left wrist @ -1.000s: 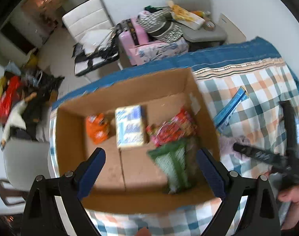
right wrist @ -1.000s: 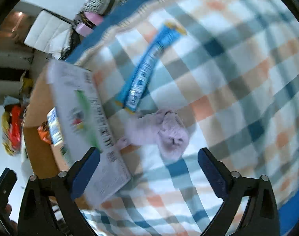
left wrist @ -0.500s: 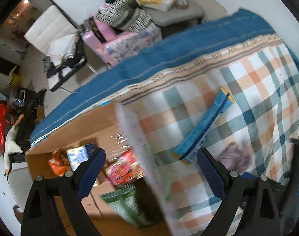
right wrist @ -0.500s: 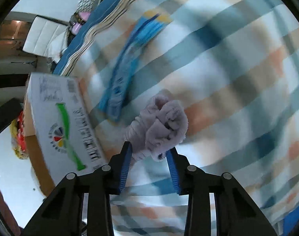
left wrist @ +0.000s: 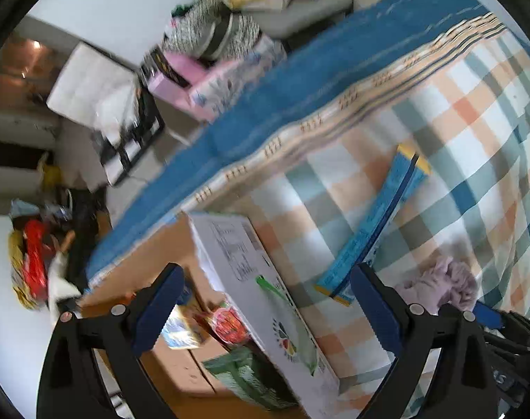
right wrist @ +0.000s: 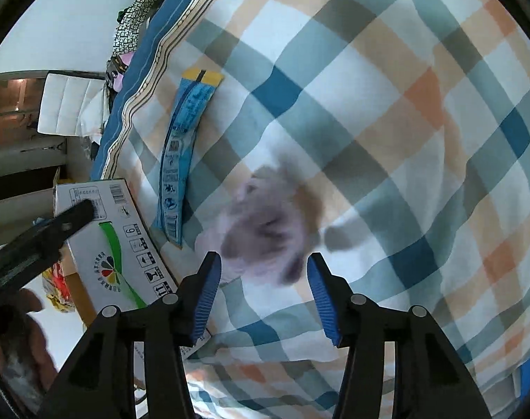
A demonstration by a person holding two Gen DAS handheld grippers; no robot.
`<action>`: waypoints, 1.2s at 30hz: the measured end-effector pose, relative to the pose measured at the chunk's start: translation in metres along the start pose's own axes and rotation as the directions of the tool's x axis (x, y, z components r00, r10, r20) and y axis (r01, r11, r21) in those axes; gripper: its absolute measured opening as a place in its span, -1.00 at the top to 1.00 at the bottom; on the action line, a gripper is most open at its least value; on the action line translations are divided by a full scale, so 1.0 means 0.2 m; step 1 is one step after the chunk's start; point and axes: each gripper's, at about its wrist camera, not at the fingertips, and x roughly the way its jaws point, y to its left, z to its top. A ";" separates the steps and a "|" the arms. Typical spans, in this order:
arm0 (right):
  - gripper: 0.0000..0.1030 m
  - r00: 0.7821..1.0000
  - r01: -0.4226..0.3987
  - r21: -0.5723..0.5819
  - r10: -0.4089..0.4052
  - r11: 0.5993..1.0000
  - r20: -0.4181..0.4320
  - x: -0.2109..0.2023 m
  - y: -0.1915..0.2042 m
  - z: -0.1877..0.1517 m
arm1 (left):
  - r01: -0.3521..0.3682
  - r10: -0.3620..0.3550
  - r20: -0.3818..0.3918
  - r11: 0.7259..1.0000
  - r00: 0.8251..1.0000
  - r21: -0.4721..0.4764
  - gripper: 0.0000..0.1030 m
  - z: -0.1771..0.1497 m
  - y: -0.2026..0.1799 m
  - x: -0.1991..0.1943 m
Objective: Organize soft objects
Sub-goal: 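Grasp the blue tube packet with the left tool while the right tool grasps the lilac sock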
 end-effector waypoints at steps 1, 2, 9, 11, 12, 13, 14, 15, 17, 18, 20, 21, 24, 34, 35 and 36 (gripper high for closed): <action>-0.05 1.000 -0.010 0.008 0.010 1.000 0.001 0.00 -0.01 -0.01 | 0.008 -0.008 0.013 1.000 1.000 0.008 -0.88 0.01 -0.01 -0.02; -0.05 1.000 -0.017 0.021 0.017 1.000 0.003 0.00 -0.02 -0.02 | 0.025 -0.026 0.025 0.999 0.999 0.019 -0.88 0.04 -0.03 -0.05; -0.06 0.998 -0.068 0.114 0.065 0.991 0.027 0.00 -0.06 -0.05 | 0.132 -0.104 -0.130 0.966 0.986 0.224 -0.85 0.24 -0.35 0.25; -0.06 0.996 -0.087 0.151 0.083 0.985 0.034 0.03 -0.07 -0.04 | 0.180 -0.131 -0.213 0.956 0.968 0.230 -0.84 0.25 -0.40 0.38; -0.06 0.995 -0.099 0.179 0.095 0.979 0.034 0.05 -0.08 -0.04 | 0.198 -0.142 -0.242 0.954 0.960 0.224 -0.78 0.25 -0.42 0.43; -0.06 0.993 -0.115 0.200 0.111 0.973 0.032 0.07 -0.09 -0.03 | 0.203 -0.143 -0.263 0.955 0.954 0.217 -0.70 0.25 -0.44 0.48; -0.06 0.991 -0.132 0.217 0.128 0.967 0.030 0.09 -0.09 -0.03 | 0.203 -0.140 -0.272 0.954 0.952 0.220 -0.57 0.24 -0.44 0.51; -0.06 0.989 -0.149 0.234 0.147 0.961 0.030 0.10 -0.11 -0.03 | 0.204 -0.136 -0.284 0.952 0.949 0.227 -0.44 0.23 -0.45 0.54; -0.06 0.983 -0.184 0.263 0.182 0.947 0.029 0.14 -0.11 -0.03 | 0.217 -0.144 -0.298 0.949 0.944 0.230 -0.30 0.21 -0.47 0.57; -0.06 0.980 -0.197 0.272 0.195 0.942 0.036 0.16 -0.10 -0.02 | 0.226 -0.157 -0.291 0.949 0.944 0.221 -0.26 0.20 -0.47 0.58; -0.06 0.977 -0.212 0.285 0.207 0.935 0.047 0.18 -0.09 -0.01 | 0.253 -0.187 -0.293 0.945 0.938 0.206 -0.05 0.20 -0.47 0.57; -0.06 0.977 -0.215 0.291 0.209 0.932 0.051 0.19 -0.08 0.00 | 0.267 -0.202 -0.297 0.943 0.933 0.199 0.09 0.19 -0.47 0.57; -0.06 0.979 -0.204 0.287 0.197 0.936 0.055 0.22 -0.03 0.03 | 0.274 -0.208 -0.295 0.940 0.933 0.202 0.38 0.17 -0.48 0.55; 0.17 1.000 -0.001 0.131 -0.002 0.991 0.024 0.12 0.04 0.00 | 0.321 -0.280 -0.298 0.942 0.913 0.098 0.64 0.03 -0.41 0.52; 0.17 1.000 0.026 0.108 -0.028 0.994 0.015 0.09 0.02 0.00 | 0.336 -0.298 -0.306 0.939 0.904 0.078 0.64 0.02 -0.41 0.52; 0.17 0.998 0.059 0.080 -0.059 0.995 0.002 0.07 0.01 -0.01 | 0.354 -0.320 -0.313 0.933 0.894 0.058 0.64 -0.01 -0.41 0.52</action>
